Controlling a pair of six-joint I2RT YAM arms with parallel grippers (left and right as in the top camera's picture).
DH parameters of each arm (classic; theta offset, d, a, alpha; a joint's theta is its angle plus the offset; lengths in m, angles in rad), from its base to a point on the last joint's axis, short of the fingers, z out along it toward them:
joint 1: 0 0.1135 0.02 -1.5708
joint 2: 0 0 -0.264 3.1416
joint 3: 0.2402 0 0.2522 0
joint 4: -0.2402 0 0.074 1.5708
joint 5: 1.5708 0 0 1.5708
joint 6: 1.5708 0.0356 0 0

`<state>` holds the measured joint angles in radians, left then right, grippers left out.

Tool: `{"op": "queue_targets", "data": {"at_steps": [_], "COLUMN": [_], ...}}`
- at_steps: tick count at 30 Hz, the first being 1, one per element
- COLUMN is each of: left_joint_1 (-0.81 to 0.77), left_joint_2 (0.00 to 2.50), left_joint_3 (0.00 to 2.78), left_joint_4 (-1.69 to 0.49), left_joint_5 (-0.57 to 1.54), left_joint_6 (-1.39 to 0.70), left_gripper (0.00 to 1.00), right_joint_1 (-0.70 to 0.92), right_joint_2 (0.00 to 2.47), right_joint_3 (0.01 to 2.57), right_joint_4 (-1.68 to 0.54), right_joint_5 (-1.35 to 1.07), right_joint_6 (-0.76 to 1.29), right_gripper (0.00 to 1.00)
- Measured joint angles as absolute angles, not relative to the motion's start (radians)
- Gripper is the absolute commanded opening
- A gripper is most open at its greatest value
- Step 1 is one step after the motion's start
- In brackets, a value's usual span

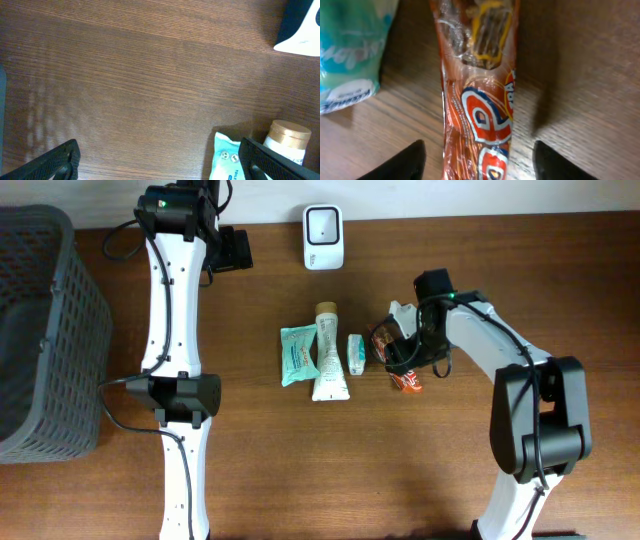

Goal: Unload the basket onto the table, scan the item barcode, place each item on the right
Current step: 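Lower the right gripper and grasp the red wafer bar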

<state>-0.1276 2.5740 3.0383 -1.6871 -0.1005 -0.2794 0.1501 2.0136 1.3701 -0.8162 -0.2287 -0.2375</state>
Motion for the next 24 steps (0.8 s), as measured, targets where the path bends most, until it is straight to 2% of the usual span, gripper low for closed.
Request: {"op": "queue_targets", "data": {"at_steps": [5,6,7,8,10,13,19,24], "left_joint_1": [-0.128,-0.128,-0.128,-0.128,-0.128,-0.128,-0.128,-0.128], "left_joint_2": [2.574,2.574,2.574,2.574,2.574,2.574,2.574,2.574], "left_joint_3": [3.038,3.038,3.038,3.038,3.038,3.038,3.038,3.038], "left_joint_4": [-1.687,-1.687,-1.687,-1.687,-1.687,-1.687,-1.687,-1.687], "left_joint_5": [-0.101,-0.101,-0.101,-0.101,-0.101,-0.101,-0.101,-0.101], "left_joint_6": [-0.279,-0.279,-0.279,-0.279,-0.279,-0.279,-0.279,-0.279], "left_gripper": [0.99,0.99,0.99,0.99,0.99,0.99,0.99,0.99], "right_joint_1": [0.15,0.15,0.15,0.15,0.15,0.151,0.15,0.135], "right_joint_2": [2.012,2.012,2.011,2.008,2.006,2.006,2.006,2.011], "right_joint_3": [1.326,1.324,1.322,1.32,1.316,1.306,1.303,1.317], "right_joint_4": [-0.769,-0.765,-0.759,-0.756,-0.746,-0.725,-0.727,-0.828], "right_joint_5": [-0.229,-0.229,-0.231,-0.241,-0.244,-0.245,-0.357,-0.588], "right_joint_6": [-0.204,-0.199,-0.188,-0.185,-0.176,-0.141,-0.064,0.045], "right_gripper": [0.43,0.56,0.6,0.56,0.29,0.04,0.04,0.04]}}
